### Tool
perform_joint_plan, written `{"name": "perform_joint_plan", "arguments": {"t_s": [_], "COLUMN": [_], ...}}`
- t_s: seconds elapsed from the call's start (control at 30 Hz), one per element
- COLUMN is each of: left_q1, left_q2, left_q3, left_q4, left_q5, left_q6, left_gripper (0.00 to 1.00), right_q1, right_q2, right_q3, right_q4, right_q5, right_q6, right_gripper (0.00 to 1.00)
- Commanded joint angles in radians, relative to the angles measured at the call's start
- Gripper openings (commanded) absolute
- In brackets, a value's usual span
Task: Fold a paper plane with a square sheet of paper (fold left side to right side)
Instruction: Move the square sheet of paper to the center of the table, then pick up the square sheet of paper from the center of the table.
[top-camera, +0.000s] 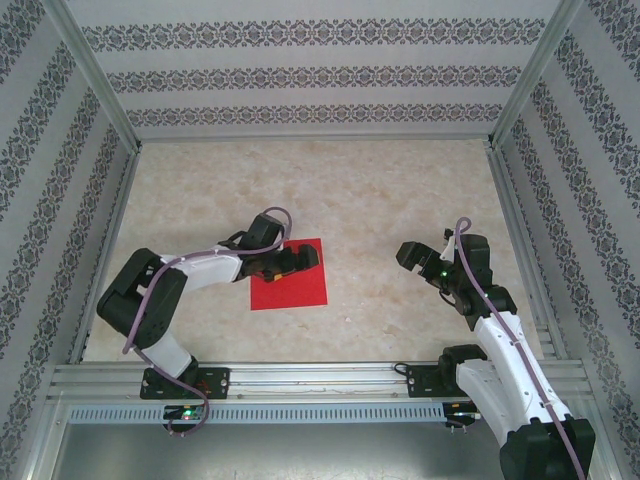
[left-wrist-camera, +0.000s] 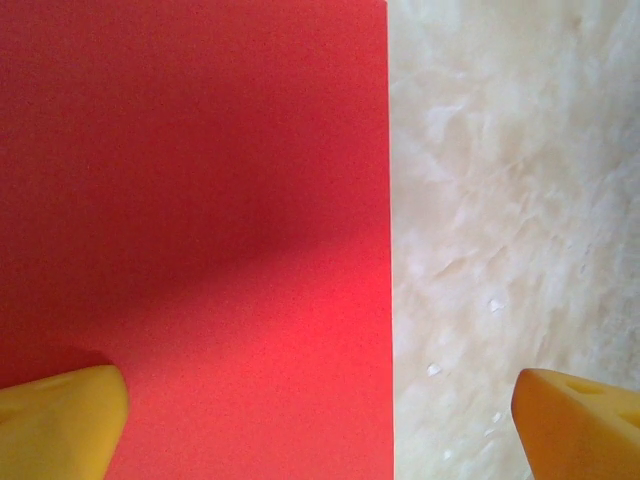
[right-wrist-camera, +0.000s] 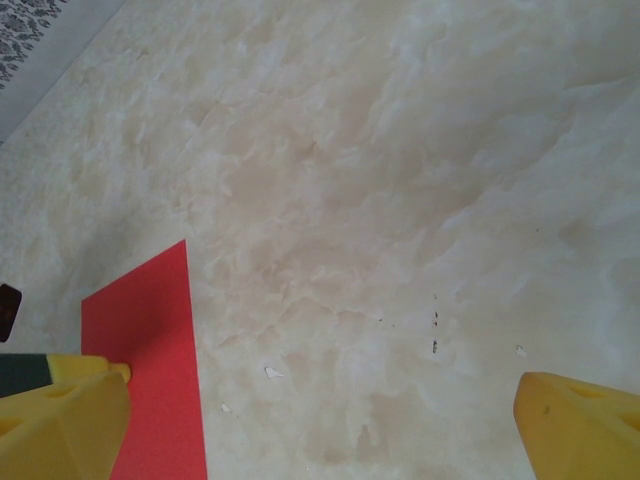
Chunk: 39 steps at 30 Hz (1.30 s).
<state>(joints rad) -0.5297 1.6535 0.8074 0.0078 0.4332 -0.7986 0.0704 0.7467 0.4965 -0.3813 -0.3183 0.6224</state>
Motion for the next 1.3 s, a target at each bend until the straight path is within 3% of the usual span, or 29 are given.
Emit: {"name": "perform_joint_plan", "arguments": {"t_s": [0.0,0.4,0.67,1.0,1.2,1.27], "left_q1": [-0.029,-0.122,-0.129,-0.031,0.026,0.025], "left_q2": [0.087,0.265,0.197,-0.028,-0.090,-0.088], "left_q3": [0.037,0.235,0.265,0.107,0.007,0.004], "left_q4": [0.003,0.043,0.016,-0.046,-0.063,-0.087], "left_q5": [-0.046,-0.028,-0.009,-0.045,0.051,0.075], "left_q6": [-0.036,-0.051,0.000,0.120,0.155,0.178], "left_gripper": [1.00,1.00,0.99,0.99,1.00,0.96], "right_q1": [0.012,0.013,0.038,0.265,0.398,0.421], "right_q2": [-0.009,-0.029,0.059,0.368,0.655,0.750], "right_q3": [0.019,0.008,0.063,0.235,0.412,0.468], "right_q4": [-0.031,-0.072,-0.080,-0.042,-0.039,-0.032], "right_q5": [0.024,0.027,0.039,0.266,0.352,0.353], "right_q6": [-0.019,-0.021,-0.053,-0.098,-0.144,-0.154], "right_gripper": [0.98,0.97,0.92,0.96,0.98,0.98]}}
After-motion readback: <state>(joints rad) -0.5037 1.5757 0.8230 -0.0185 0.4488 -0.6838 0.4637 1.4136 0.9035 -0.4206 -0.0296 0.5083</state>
